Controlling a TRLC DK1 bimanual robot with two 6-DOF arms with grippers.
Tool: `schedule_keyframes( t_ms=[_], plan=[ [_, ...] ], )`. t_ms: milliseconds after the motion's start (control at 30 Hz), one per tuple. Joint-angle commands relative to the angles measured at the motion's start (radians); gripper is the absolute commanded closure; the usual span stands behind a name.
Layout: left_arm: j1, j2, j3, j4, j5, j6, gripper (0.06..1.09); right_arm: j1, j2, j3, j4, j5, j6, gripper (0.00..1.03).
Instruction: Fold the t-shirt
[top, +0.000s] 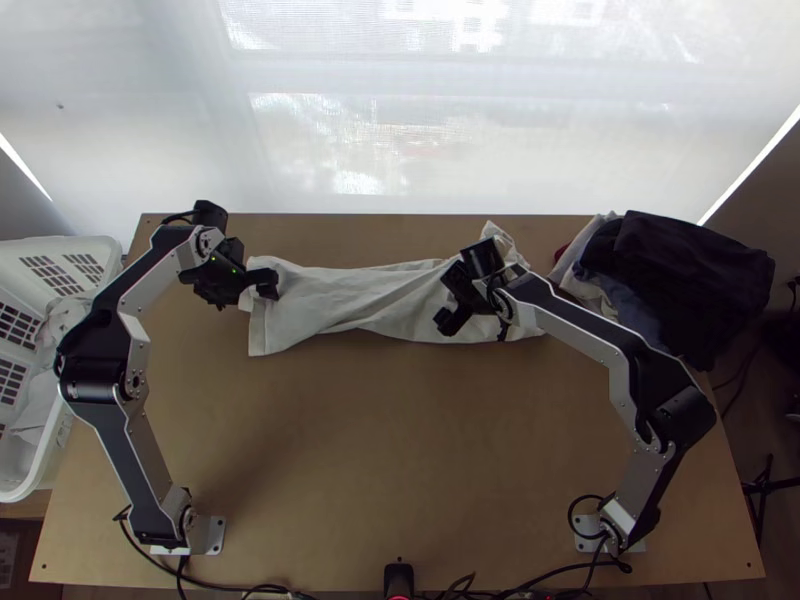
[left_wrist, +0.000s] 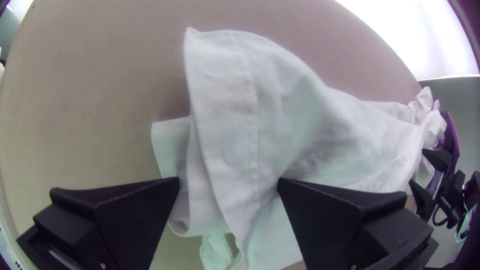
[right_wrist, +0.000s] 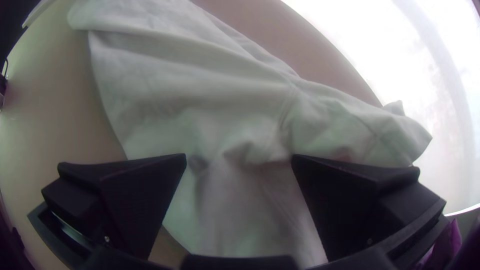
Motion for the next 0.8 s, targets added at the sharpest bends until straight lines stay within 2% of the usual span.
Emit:
schedule_keyframes(
  t_ms=[0, 267, 367, 600, 633, 767],
  plan=[
    [-0.032, 0.035, 0.004, -0.008, 0.002, -0.010, 0.13, -0.018, 0.041, 0.009, 0.011, 0.004, 0.002, 0.05],
    [-0.055, 0.043, -0.027, -0.034, 0.073, -0.031, 0.40, -0.023, 0.075, 0.018, 0.018, 0.002, 0.003, 0.05],
    [-0.052, 0.035, -0.048, -0.032, 0.090, -0.031, 0.56, -0.020, 0.081, 0.020, 0.023, 0.002, 0.006, 0.05],
    [-0.042, 0.021, -0.059, -0.021, 0.106, -0.028, 1.02, -0.020, 0.074, 0.018, 0.021, 0.002, 0.008, 0.05],
    [-0.042, 0.018, -0.059, -0.021, 0.106, -0.029, 1.05, -0.020, 0.070, 0.017, 0.021, 0.002, 0.008, 0.05],
    [-0.024, -0.006, -0.067, -0.026, 0.126, -0.031, 1.05, -0.007, 0.049, 0.017, 0.020, 0.001, 0.025, 0.05]
  ],
)
